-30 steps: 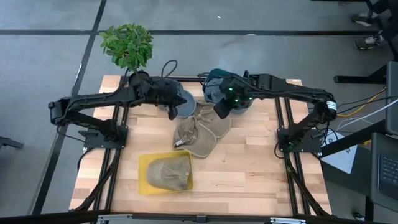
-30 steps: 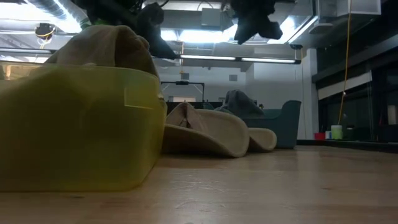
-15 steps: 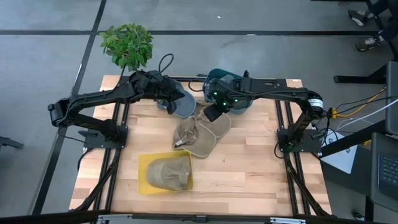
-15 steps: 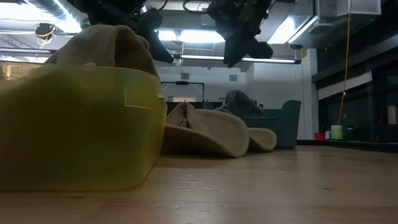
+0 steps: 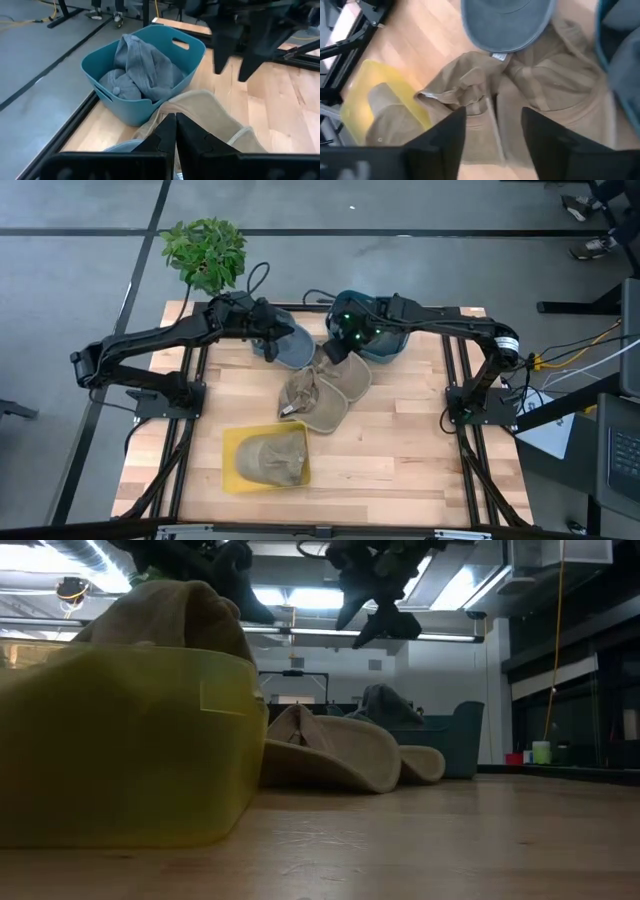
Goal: Pick & Place hat
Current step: Put the bottom brown cap into the yellow bin
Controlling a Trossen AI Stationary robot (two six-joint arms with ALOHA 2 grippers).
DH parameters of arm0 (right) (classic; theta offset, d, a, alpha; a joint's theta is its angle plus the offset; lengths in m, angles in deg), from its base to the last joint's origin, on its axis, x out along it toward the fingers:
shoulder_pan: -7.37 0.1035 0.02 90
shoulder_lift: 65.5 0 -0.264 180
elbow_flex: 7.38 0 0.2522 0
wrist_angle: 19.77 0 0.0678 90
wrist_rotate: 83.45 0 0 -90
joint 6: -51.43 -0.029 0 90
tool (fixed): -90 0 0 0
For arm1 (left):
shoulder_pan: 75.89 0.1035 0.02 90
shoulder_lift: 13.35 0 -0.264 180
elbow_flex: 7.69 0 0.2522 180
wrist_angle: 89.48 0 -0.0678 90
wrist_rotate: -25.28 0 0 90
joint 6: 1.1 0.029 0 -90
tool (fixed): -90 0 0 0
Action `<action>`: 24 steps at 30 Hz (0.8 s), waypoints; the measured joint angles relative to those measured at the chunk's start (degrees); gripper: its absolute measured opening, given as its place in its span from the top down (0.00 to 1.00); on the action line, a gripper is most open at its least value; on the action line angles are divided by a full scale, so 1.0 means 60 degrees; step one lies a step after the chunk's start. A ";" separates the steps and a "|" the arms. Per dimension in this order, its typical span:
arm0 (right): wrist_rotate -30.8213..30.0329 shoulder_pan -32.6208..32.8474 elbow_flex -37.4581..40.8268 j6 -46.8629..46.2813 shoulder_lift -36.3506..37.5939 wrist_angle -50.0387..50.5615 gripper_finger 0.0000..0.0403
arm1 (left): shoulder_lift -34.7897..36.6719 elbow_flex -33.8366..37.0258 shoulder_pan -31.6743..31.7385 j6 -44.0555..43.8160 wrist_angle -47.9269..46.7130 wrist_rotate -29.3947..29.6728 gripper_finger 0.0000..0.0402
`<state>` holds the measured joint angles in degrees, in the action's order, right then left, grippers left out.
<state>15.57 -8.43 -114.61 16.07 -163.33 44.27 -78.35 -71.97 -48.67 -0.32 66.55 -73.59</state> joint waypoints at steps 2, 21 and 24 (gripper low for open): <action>-0.0257 -0.0032 0.0000 0.0379 0.0000 0.0042 0.47 | 0.0111 0.0000 0.0000 -0.0024 -0.0079 0.0008 0.99; -0.1226 0.1273 0.1223 0.2252 -0.0510 -0.0511 0.39 | 0.0308 0.0000 -0.0803 -0.1679 -0.1564 -0.0051 1.00; -0.1238 0.1453 0.1593 0.2823 -0.0561 -0.1045 0.39 | 0.0308 0.0000 -0.1070 -0.1681 -0.1567 -0.0051 0.98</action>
<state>8.14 0.29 -105.06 33.01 -166.69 38.00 -76.50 -71.97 -55.08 -10.41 57.15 -73.89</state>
